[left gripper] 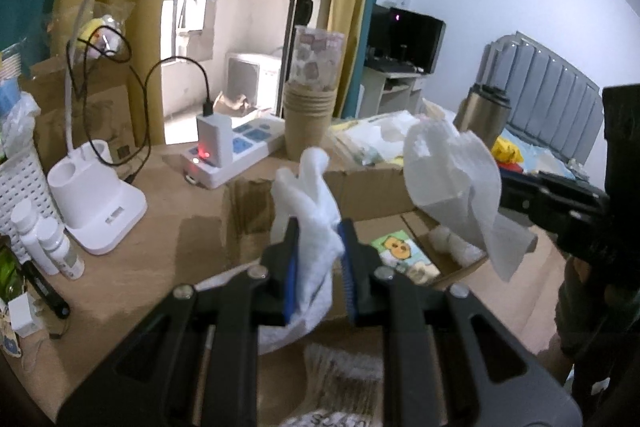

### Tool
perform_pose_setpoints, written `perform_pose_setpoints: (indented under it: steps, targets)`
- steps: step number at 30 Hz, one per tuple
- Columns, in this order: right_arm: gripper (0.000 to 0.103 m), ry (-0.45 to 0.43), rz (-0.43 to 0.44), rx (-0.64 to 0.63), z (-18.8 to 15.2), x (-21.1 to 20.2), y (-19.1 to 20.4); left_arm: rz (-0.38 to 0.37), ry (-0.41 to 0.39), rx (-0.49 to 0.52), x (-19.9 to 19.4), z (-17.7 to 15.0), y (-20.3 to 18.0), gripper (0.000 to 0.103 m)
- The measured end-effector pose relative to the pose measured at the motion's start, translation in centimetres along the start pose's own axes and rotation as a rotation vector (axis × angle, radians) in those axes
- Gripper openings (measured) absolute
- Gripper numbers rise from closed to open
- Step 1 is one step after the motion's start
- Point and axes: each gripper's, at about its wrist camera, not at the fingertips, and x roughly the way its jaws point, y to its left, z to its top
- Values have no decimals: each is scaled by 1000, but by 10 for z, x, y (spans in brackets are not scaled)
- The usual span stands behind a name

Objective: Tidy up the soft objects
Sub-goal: 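Carry both white cloths toward the cardboard box with both grippers, then lower both white cloths into the cardboard box and open both grippers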

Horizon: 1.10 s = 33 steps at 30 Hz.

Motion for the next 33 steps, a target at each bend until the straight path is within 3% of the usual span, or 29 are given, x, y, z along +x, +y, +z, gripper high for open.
perform_pose_setpoints:
  steps: [8, 13, 20, 33]
  targets:
    - [13, 35, 11, 0, 7, 28, 4, -8, -8, -58, 11, 0, 5, 20]
    - [13, 66, 14, -3, 4, 46, 8, -27, 64, -83, 30, -7, 10, 20]
    - [13, 139, 19, 3, -9, 75, 8, -47, 98, -114, 44, -15, 18, 22]
    - [13, 195, 52, -6, -21, 93, 11, 3, 54, -55, 44, -20, 10, 24]
